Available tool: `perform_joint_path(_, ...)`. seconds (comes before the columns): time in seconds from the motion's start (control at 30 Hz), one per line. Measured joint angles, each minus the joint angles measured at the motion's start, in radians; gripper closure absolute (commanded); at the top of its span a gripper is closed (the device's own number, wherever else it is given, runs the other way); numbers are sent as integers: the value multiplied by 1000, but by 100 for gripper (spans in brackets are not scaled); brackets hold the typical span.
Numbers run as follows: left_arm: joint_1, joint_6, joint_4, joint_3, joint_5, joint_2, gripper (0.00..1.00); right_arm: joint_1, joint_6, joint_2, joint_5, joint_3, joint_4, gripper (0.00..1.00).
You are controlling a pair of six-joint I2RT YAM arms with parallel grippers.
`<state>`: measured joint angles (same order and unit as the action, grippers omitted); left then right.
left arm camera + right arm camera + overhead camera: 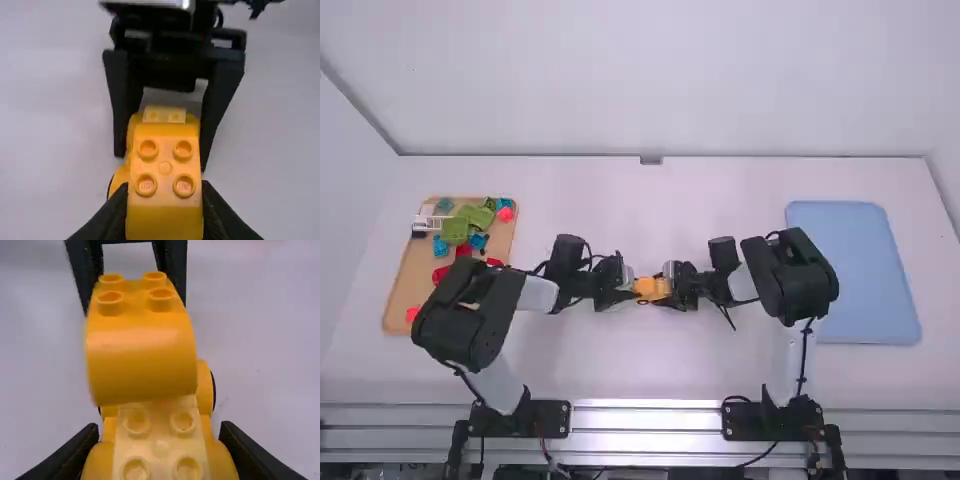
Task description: Assemble lego blocks to make yellow taxi
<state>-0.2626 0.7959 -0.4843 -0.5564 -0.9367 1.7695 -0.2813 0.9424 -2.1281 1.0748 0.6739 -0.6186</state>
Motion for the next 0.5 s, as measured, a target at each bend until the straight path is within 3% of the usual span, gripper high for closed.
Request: perform_joint_path(0.5,-28,2,90,-123,2,101,98,-10,-1,0,0,0,0,69)
